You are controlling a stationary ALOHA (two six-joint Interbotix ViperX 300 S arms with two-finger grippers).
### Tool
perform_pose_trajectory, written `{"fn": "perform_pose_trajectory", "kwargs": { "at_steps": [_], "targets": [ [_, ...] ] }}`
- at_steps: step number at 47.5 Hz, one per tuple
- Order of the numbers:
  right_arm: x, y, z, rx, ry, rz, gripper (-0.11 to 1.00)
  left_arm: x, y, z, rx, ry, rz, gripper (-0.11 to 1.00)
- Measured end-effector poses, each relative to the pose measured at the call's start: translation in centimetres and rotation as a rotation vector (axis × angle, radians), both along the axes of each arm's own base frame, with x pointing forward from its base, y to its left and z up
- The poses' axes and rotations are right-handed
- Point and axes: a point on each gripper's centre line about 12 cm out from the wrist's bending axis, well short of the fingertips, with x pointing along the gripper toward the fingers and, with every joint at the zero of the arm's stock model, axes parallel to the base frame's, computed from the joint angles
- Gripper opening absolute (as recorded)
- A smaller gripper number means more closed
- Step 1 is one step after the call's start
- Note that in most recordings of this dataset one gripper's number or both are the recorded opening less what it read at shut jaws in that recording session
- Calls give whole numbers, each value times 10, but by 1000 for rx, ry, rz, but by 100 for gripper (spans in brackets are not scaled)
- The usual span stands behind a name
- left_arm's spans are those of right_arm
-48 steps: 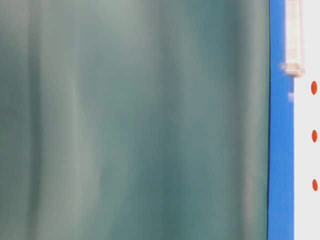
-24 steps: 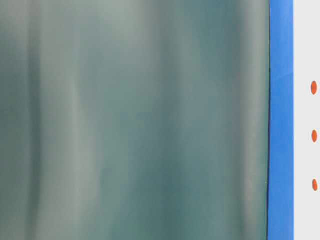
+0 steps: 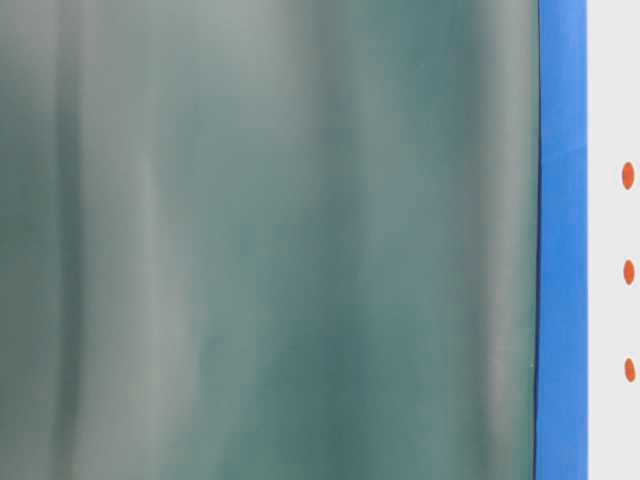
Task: Touch the tip of the soldering iron to the tip of the solder at the mark.
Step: 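Lower solder wire and iron onto the blue table and open grippers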
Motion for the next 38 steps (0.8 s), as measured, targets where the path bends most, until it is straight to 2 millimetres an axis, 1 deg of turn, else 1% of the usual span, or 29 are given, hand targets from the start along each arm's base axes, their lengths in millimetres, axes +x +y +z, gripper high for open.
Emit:
{"fn": "perform_pose_trajectory", "kwargs": {
  "at_steps": [4,7,8,11,13,15,17,20,22,24,27,30,33,38],
  "targets": [
    [1,2,-1,3,20,0,27,0,0,0,2,6,2,3],
    [2,4,-1,1,26,6,46,2,2,0,1,12,11,6],
    [3,4,0,2,24,7,52,2,3,0,-1,15,17,8],
    [3,7,1,4,23,13,69,4,5,0,-4,19,29,21],
    [3,7,1,2,23,17,80,6,5,2,-9,18,36,32],
    [4,8,3,3,20,18,90,8,5,5,-14,17,42,46],
    [4,7,6,4,15,21,91,8,5,9,-18,14,44,59],
    [4,6,15,8,3,27,87,9,6,17,-15,9,43,78],
    [3,6,24,11,-10,35,85,9,7,24,-17,3,44,84],
    [2,6,34,13,-27,49,86,8,8,30,-15,2,43,84],
    [-1,4,49,16,-48,65,86,8,12,43,-21,-6,53,79],
    [-3,-1,68,10,-79,84,86,7,17,54,-25,-14,68,77],
    [-6,-10,84,0,-105,90,86,6,26,65,-27,-26,86,75],
    [-14,-31,113,-28,-152,86,86,5,45,89,-51,-77,138,75]
  ]
}}
